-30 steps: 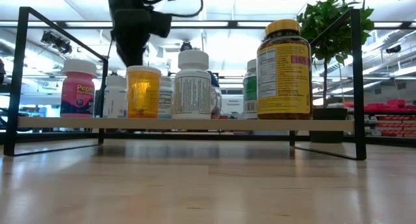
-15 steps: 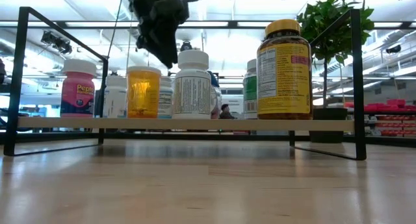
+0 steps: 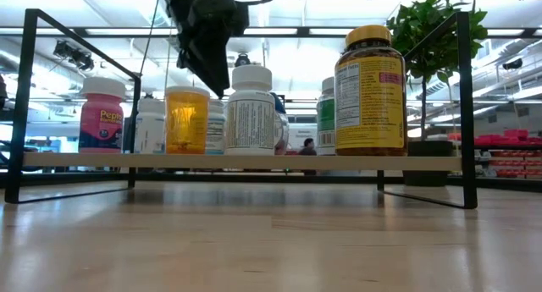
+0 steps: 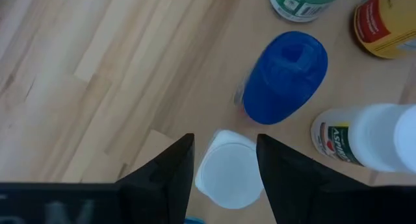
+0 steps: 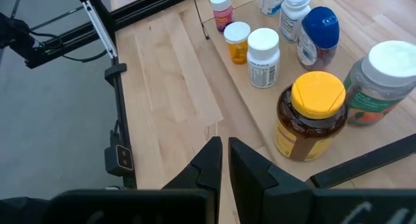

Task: Pick and place medicine bottles onto shelf by color
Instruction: Adjust the white and blue medicine bottle on the shelf

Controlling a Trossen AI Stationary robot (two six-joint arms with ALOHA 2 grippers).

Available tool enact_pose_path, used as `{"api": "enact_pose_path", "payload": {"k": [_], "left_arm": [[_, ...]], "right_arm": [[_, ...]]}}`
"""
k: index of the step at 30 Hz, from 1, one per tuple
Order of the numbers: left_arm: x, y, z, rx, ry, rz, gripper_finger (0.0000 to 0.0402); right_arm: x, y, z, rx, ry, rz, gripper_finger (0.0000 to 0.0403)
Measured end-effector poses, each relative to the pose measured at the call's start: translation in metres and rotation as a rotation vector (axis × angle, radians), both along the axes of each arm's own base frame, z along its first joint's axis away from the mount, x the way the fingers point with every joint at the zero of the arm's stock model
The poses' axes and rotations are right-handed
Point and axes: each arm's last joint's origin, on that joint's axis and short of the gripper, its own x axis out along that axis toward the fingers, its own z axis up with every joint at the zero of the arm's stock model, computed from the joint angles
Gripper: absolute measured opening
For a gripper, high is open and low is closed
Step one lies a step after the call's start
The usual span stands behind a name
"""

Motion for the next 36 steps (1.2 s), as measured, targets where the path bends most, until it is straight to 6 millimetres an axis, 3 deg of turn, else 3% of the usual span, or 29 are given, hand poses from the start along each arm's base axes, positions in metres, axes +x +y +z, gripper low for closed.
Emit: {"api": "enact_pose_path", "payload": {"k": [13, 36], "left_arm": [[0.009, -0.009, -0.016, 0.001, 0.051, -0.029, 0.0172], [0.005, -0.009, -0.017, -0.002, 0.101, -0.028, 0.0172]], "right_arm": [[0.0, 0.0, 0.0, -0.001, 0.0, 0.001, 0.0035], [0.0, 0.0, 0.0, -0.004, 0.0, 0.003, 0.0035]]}}
